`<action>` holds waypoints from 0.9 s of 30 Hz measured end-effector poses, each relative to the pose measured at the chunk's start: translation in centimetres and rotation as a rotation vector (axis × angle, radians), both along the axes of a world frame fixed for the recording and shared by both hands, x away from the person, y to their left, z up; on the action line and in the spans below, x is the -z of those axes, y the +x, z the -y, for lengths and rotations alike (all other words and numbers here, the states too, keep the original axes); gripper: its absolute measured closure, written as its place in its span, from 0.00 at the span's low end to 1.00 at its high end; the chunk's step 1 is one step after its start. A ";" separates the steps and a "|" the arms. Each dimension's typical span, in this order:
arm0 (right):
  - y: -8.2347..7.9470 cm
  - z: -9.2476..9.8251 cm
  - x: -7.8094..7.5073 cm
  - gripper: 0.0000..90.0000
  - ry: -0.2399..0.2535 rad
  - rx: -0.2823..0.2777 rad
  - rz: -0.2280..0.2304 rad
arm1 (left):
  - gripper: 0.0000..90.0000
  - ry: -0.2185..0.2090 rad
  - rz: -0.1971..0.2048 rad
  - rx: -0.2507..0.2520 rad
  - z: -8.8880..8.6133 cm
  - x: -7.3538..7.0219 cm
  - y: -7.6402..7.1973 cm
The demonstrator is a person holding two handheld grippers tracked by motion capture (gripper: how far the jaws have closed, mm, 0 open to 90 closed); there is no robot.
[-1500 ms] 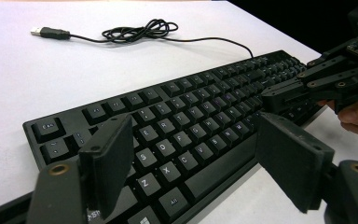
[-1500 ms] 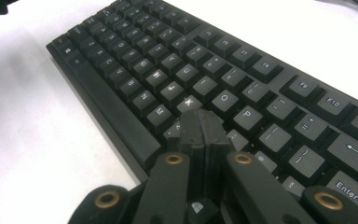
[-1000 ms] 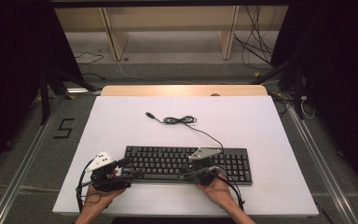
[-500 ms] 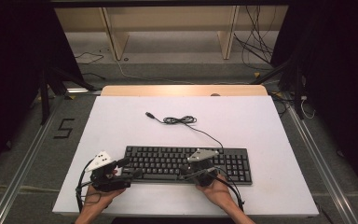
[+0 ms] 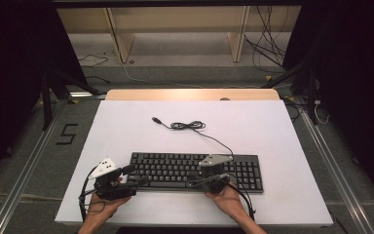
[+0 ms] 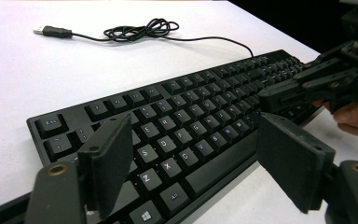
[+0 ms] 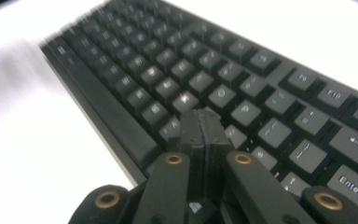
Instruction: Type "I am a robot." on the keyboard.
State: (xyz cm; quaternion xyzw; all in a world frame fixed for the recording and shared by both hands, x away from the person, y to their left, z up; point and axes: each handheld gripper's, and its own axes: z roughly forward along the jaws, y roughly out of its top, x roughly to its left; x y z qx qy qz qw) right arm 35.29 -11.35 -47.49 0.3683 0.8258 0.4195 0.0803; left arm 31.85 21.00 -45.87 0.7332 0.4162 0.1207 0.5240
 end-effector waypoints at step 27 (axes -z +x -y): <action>-2.6 5.0 -3.4 0.48 0.188 0.036 0.079 | 0.30 -0.005 0.001 -0.002 -0.1 -0.1 -0.1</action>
